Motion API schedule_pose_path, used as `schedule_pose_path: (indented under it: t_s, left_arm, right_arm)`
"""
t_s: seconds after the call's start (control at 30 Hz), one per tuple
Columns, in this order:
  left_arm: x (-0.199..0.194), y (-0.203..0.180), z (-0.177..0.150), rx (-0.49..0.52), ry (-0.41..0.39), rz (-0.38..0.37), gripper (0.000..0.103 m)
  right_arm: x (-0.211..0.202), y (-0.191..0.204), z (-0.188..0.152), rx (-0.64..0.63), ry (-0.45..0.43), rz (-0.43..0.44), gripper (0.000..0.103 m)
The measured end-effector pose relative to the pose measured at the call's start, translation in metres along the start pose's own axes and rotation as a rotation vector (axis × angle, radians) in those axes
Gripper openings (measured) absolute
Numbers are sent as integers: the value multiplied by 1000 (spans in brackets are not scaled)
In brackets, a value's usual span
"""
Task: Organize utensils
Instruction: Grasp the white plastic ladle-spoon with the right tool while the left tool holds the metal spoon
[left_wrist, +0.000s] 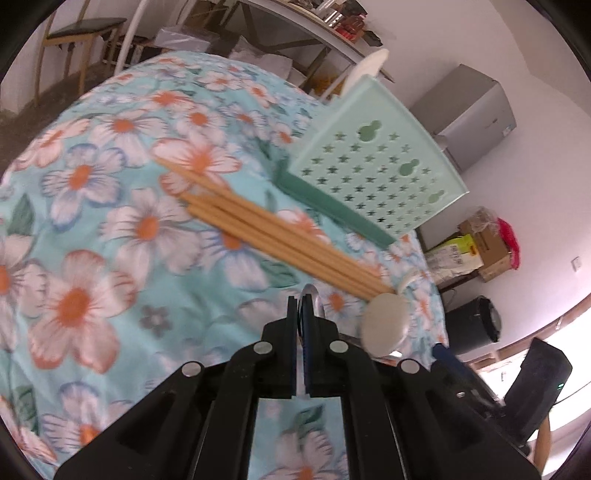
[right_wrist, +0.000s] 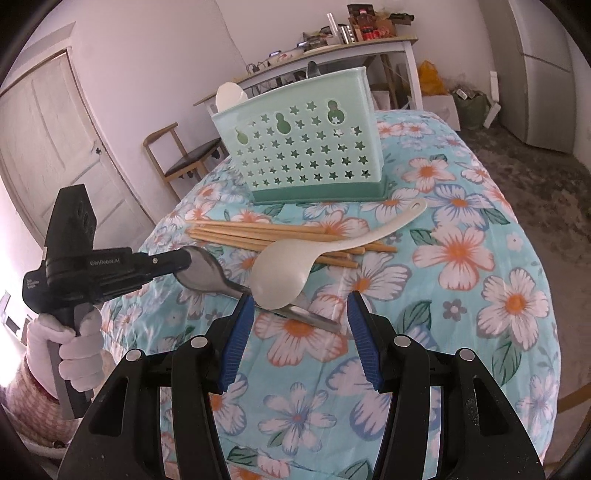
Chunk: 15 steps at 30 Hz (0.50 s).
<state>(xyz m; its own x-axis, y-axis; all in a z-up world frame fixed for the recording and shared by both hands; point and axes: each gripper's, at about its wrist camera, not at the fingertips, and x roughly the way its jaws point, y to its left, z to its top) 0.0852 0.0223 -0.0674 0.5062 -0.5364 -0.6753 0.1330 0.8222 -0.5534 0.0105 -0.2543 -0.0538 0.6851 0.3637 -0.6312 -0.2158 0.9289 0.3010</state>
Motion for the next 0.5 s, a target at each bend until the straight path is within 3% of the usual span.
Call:
schedule_pose_path:
  t_s: [0.23,0.5]
  left_arm:
    - [-10,15,-2,15,-27,50,3]
    - [-18,27,2,8,-47,68,3]
  right_arm:
    - [-1,7,3,-62,-2,-56,51]
    - [3,8,12,-229,-33,-233,51]
